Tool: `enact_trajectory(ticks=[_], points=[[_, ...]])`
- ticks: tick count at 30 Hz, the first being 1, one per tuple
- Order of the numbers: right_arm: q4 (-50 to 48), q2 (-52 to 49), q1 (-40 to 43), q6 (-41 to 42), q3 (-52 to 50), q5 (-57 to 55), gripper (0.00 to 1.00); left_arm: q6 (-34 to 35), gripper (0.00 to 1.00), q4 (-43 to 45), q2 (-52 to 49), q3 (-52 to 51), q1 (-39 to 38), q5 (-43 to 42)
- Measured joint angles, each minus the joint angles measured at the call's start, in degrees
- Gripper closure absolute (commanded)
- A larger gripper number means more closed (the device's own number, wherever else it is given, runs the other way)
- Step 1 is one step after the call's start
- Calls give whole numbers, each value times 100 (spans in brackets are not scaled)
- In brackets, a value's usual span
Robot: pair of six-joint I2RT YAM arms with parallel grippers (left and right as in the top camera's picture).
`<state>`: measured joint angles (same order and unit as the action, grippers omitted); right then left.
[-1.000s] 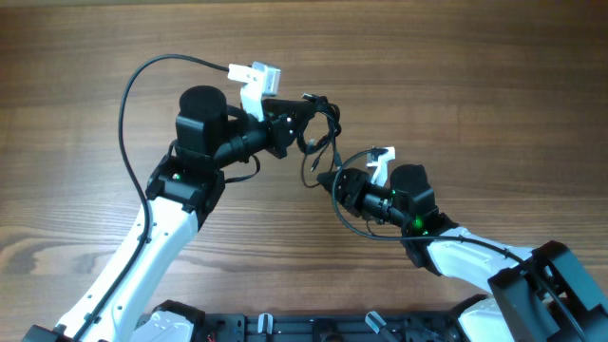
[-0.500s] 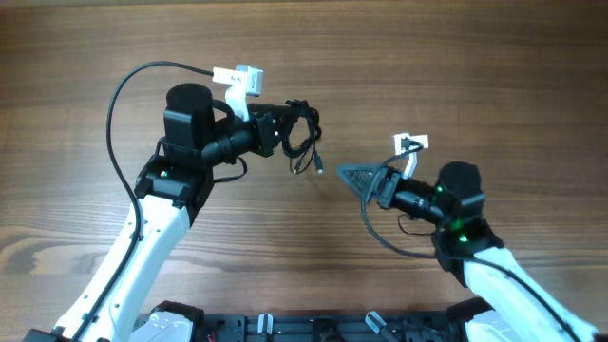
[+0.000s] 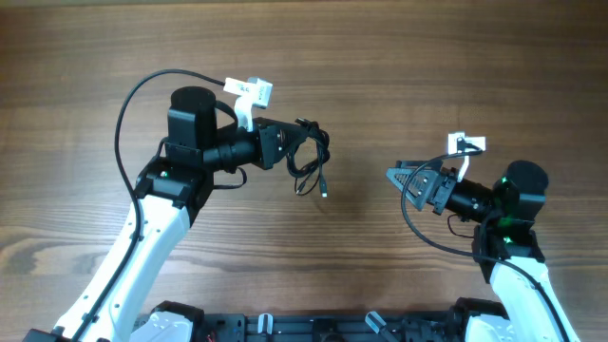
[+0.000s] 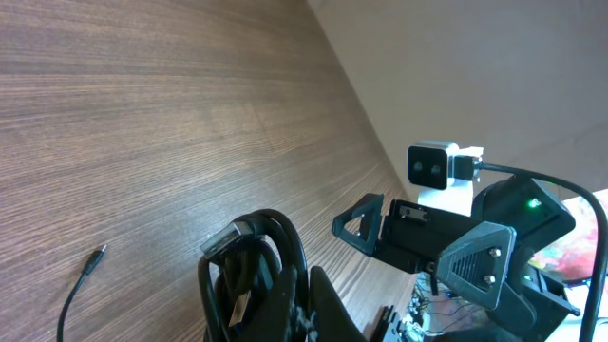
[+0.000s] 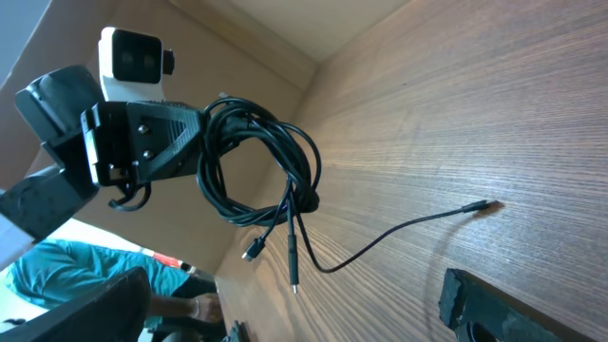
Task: Untangle cables
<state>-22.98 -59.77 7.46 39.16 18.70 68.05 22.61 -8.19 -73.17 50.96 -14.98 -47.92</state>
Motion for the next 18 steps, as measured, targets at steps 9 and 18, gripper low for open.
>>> enact_trajectory(ticks=[9,18], points=[[68,-39,-2,-330,0,-621,5,-686,96,2,-361,0,0,-614],[-1552,-752,-1565,-1316,-7,-551,18,-1434,96,2,-490,0,2,-2138]])
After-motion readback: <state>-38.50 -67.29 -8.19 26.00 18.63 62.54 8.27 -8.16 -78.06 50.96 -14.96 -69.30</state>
